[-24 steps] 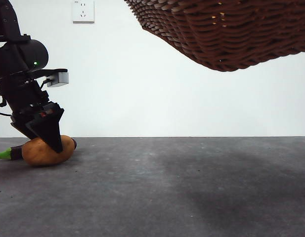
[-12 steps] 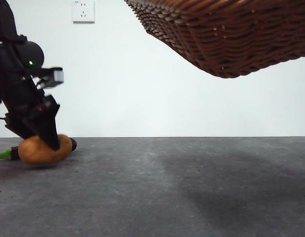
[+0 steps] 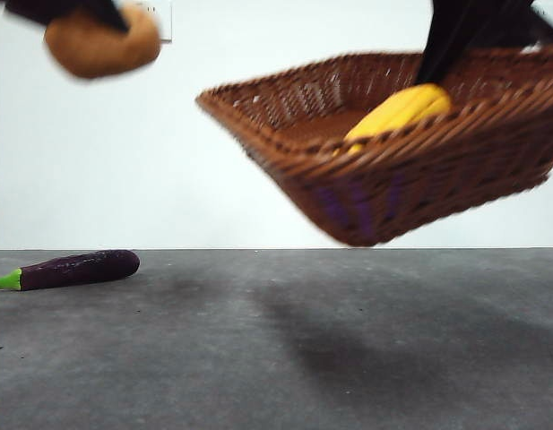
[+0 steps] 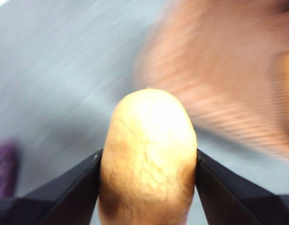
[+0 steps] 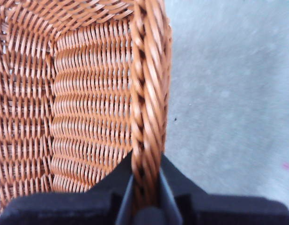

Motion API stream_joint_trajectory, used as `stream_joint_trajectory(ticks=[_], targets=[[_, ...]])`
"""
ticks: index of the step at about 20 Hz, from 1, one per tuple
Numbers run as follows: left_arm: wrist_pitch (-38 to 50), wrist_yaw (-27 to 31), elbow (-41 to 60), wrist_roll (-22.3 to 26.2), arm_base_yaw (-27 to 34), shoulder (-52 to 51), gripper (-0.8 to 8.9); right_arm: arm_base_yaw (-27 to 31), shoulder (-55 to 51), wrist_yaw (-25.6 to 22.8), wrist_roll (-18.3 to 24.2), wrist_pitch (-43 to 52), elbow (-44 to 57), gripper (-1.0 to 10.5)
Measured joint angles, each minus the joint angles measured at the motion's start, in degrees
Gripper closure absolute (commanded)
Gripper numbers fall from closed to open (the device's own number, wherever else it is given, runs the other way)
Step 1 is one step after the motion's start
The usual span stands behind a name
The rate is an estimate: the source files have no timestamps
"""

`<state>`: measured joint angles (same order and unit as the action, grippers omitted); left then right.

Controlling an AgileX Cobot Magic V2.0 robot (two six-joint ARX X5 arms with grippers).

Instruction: Help me put the vegetables on the table into the basket

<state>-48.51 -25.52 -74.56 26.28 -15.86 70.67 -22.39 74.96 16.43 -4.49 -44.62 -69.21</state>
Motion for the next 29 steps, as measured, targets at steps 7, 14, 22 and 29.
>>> stream_joint_trajectory(ticks=[7, 14, 22, 29], targets=[[2.2, 10.3, 0.0, -4.5, -21.2, -0.7, 8.19, -0.6, 6.4, 5.7, -1.0, 3.9, 0.0, 9.6], [10.7, 16.5, 0.0, -9.0, -28.4, 16.6, 8.20, -2.7, 6.4, 6.1, -1.8, 4.0, 0.0, 9.6], [11.1, 16.0, 0.0, -13.5, -28.7, 19.6, 2.77, -2.7, 6.7, 5.0, -1.7, 3.5, 0.0, 9.6], [8.9, 17.0, 0.0, -13.9, -26.8, 9.7, 2.78, -2.7, 6.7, 5.9, -1.8, 4.0, 0.0, 9.6]])
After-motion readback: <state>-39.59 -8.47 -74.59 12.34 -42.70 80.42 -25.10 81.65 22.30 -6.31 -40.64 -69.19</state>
